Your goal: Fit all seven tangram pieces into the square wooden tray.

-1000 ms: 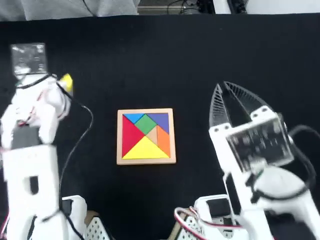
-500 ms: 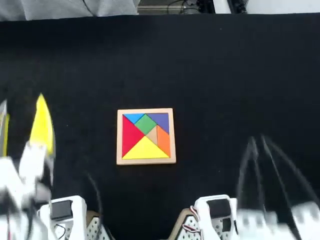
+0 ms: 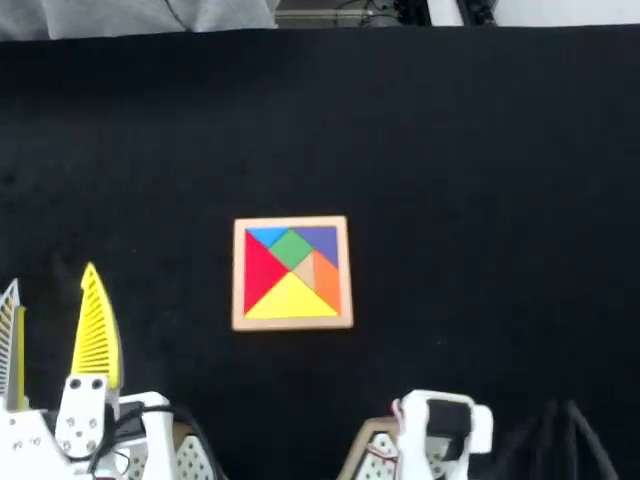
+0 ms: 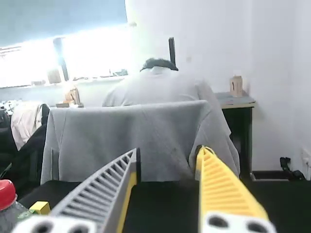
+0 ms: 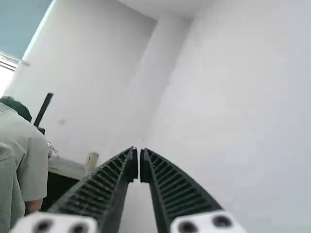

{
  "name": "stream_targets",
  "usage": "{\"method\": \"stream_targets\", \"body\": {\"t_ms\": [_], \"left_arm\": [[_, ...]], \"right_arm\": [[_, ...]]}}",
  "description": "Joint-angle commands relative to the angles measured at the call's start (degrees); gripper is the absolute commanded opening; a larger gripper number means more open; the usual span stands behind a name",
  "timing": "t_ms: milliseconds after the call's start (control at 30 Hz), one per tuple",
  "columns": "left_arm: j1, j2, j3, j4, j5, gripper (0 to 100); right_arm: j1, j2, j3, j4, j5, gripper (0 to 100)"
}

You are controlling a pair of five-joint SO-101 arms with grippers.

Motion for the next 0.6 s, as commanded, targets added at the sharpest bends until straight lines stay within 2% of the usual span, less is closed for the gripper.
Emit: {"method": "stream_targets", "body": {"t_ms": [0, 100, 367, 467, 567], "left_arm": [[0.0, 0.3, 15.7, -6.3, 0.0, 20], [0.0, 0.1, 32.5, -15.0, 0.0, 20], [0.0, 0.1, 67.2, -41.5, -0.4, 20], [1.5, 1.5, 67.5, -40.8, -0.4, 20], [5.5, 2.1, 67.6, -40.5, -0.2, 20]], "right_arm": [[1.2, -4.5, 8.2, -1.3, -10.4, 5.5], [1.1, -4.5, 17.1, -1.9, -11.6, 11.7], [1.1, -4.5, 51.4, -13.5, -11.6, 12.0], [0.1, -4.5, 62.6, -21.1, -11.6, 12.0], [-4.7, -4.5, 71.4, -25.4, -11.6, 12.0]]}}
